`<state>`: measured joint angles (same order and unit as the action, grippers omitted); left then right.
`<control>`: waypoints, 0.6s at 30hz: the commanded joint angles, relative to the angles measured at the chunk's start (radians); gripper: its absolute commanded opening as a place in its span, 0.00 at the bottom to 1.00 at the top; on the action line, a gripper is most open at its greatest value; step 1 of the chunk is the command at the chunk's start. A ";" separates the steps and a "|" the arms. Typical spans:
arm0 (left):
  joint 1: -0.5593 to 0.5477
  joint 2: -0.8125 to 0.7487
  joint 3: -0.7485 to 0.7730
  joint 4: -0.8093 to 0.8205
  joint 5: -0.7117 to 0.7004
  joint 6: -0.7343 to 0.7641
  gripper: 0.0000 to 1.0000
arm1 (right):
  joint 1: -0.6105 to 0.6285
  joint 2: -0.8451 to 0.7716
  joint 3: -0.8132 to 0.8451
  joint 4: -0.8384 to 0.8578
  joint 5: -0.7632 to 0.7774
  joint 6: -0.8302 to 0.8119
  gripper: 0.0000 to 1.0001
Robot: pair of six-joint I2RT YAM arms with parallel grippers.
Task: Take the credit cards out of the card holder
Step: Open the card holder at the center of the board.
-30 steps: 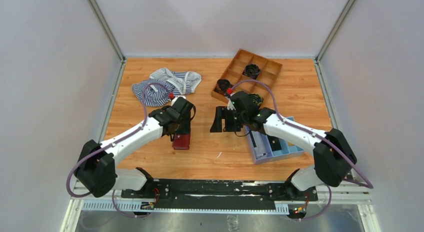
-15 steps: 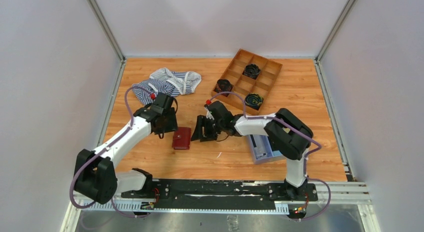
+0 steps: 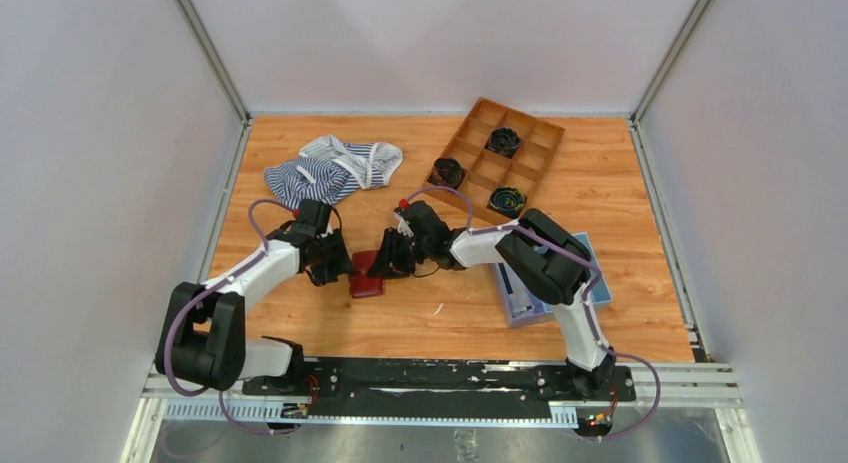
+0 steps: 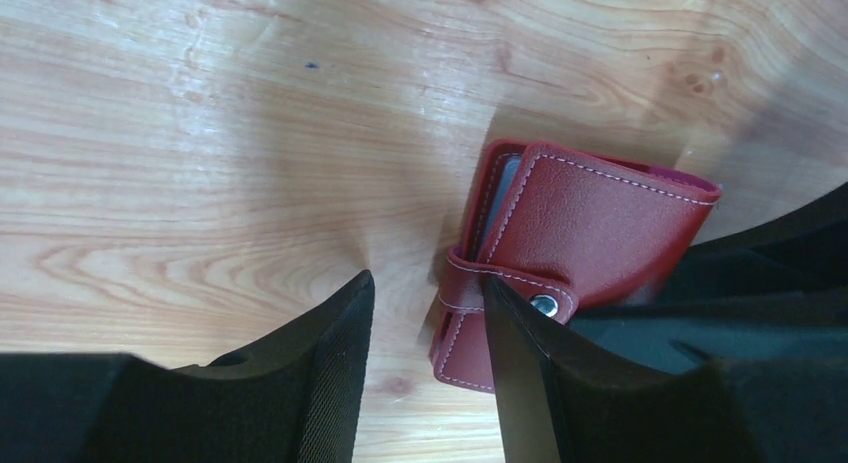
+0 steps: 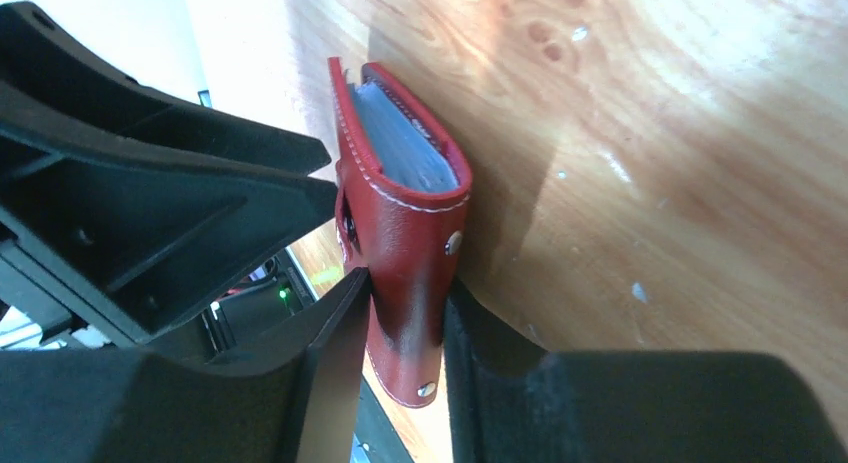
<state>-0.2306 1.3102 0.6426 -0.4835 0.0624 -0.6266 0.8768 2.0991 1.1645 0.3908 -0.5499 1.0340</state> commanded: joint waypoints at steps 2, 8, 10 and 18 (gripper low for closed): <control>-0.006 0.038 -0.057 0.127 0.166 -0.043 0.48 | 0.016 0.051 0.043 -0.014 0.015 0.004 0.20; -0.008 0.008 -0.042 0.106 0.161 -0.023 0.47 | -0.015 -0.031 -0.026 -0.019 0.018 -0.006 0.00; -0.022 -0.034 -0.019 0.068 0.123 0.010 0.49 | -0.027 -0.078 -0.061 -0.051 0.043 -0.036 0.00; -0.221 -0.114 0.071 -0.026 0.025 0.082 0.66 | -0.036 -0.176 -0.104 -0.222 0.107 -0.118 0.00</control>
<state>-0.3939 1.2186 0.6842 -0.4808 0.0982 -0.5766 0.8509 1.9614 1.0897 0.2806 -0.5007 0.9749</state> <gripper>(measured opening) 0.650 0.094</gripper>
